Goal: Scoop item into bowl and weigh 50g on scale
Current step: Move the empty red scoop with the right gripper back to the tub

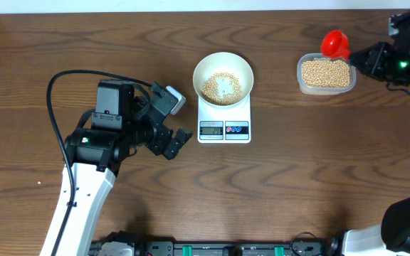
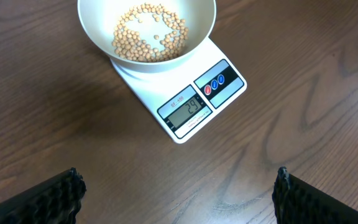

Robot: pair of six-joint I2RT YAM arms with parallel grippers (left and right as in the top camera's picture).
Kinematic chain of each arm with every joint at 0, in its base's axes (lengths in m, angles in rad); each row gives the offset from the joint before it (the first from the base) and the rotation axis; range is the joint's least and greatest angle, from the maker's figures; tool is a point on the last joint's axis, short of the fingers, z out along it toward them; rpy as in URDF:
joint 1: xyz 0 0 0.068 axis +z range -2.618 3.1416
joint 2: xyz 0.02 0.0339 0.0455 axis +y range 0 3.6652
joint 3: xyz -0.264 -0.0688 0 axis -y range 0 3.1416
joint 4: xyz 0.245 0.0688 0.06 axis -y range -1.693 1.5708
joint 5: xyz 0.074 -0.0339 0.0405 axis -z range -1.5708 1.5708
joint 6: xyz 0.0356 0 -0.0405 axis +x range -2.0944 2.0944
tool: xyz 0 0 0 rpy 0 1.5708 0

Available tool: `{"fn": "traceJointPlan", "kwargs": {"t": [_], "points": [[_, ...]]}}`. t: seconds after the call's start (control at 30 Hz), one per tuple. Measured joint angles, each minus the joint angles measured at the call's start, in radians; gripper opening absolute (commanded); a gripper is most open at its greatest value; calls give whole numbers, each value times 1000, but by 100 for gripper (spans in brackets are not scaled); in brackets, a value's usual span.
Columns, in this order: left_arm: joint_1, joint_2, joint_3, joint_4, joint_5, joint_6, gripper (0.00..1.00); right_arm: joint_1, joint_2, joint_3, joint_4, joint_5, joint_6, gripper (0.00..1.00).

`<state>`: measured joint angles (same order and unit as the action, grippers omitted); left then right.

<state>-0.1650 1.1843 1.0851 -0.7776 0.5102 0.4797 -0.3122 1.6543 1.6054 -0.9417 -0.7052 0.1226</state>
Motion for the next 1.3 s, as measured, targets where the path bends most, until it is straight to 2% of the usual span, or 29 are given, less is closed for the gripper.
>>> {"fn": "traceJointPlan", "kwargs": {"t": [0.5, 0.9, 1.07, 1.3], "points": [[0, 0, 0, 0, 0, 0, 98, -152, -4, 0, -196, -40, -83, 1], [0, 0, 0, 0, 0, 0, 98, -272, -36, 0, -229, -13, -137, 1], [0, 0, 0, 0, 0, 0, 99, -242, -36, 0, -215, 26, -153, 1], [0, 0, 0, 0, 0, 0, 99, -89, -36, 0, -145, 151, -164, 1]]}}
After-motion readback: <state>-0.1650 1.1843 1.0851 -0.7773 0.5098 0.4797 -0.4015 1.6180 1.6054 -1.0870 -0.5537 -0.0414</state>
